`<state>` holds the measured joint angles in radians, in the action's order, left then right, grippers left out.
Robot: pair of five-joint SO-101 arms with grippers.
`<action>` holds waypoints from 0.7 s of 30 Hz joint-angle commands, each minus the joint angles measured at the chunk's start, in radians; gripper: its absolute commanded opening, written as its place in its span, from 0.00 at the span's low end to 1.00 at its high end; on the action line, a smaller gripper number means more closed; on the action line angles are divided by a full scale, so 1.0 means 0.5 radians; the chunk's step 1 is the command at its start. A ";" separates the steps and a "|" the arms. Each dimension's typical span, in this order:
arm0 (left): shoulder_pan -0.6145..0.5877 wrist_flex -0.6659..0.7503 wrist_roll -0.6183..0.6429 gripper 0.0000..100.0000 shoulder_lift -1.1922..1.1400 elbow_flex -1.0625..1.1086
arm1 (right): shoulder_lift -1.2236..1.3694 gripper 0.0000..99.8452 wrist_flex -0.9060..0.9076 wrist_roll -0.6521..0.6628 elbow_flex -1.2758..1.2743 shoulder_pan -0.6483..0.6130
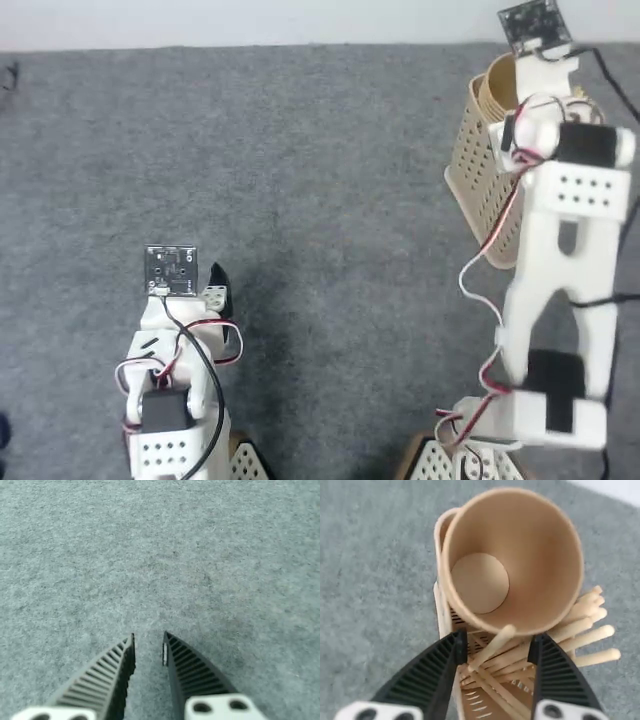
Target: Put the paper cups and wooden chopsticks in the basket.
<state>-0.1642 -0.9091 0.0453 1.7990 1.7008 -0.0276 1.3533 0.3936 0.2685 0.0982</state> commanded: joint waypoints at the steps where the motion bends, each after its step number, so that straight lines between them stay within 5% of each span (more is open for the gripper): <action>1: 0.012 -0.012 -0.025 0.09 0.034 -0.032 | 0.130 0.21 0.161 0.028 0.242 0.026; 7: 0.012 -0.012 -0.025 0.09 0.034 -0.032 | 0.158 0.08 0.382 0.021 0.417 0.048; 14: 0.012 -0.012 -0.025 0.09 0.034 -0.032 | -0.060 0.20 0.407 0.021 0.482 0.051; 21: 0.012 -0.012 -0.025 0.09 0.034 -0.032 | -0.183 0.20 0.560 0.031 0.482 0.020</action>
<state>-0.1626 -0.9091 0.0453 1.7990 1.7008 -0.0706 1.5942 0.3951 0.4542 0.1151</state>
